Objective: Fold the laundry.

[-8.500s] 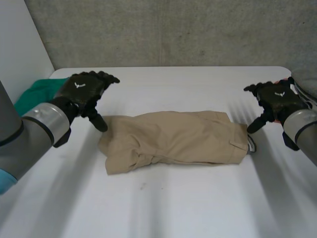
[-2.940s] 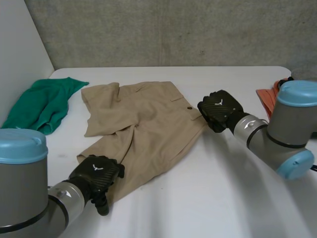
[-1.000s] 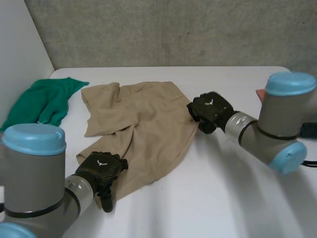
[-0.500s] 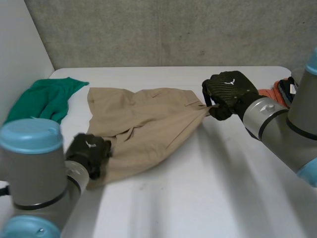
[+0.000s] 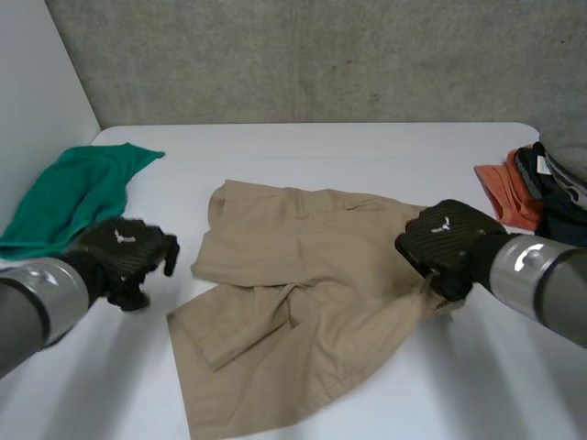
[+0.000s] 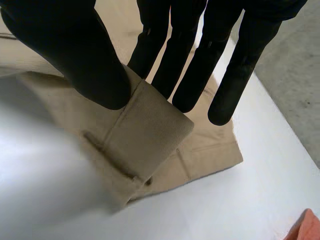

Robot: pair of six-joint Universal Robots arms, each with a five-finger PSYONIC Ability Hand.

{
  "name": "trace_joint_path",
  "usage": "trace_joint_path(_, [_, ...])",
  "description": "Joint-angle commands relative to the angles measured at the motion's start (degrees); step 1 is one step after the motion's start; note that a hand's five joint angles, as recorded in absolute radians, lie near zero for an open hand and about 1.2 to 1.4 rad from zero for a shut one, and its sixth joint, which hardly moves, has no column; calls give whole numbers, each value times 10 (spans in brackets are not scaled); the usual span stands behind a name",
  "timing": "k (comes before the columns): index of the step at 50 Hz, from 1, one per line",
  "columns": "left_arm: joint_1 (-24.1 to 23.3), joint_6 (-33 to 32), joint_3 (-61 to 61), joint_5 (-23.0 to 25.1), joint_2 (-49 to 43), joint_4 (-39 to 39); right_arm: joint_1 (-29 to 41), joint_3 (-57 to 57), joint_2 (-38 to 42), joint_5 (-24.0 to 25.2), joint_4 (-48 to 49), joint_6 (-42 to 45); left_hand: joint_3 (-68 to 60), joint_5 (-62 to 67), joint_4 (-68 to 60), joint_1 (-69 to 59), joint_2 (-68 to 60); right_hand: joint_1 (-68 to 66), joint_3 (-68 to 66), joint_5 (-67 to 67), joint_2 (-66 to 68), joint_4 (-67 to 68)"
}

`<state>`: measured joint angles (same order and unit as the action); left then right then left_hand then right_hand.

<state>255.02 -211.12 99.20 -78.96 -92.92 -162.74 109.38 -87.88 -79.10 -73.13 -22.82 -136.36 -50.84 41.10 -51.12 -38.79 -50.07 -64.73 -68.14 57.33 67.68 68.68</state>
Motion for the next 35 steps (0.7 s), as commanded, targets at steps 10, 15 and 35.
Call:
trace_joint_path(10, [-93, 113, 48, -7, 9, 43, 13, 81, 126, -100, 192, -183, 215, -217, 217, 94, 207, -153, -119, 127, 123, 113])
trace_joint_path(15, [-145, 123, 49, -28, -9, 38, 15, 84, 141, -102, 187, -189, 213, -215, 216, 92, 205, -153, -119, 127, 123, 113])
trace_joint_path(35, [-172, 122, -36, -148, -188, -37, 5, 54, 126, -88, 187, -188, 112, -115, 115, -9, 104, -153, -119, 127, 123, 113])
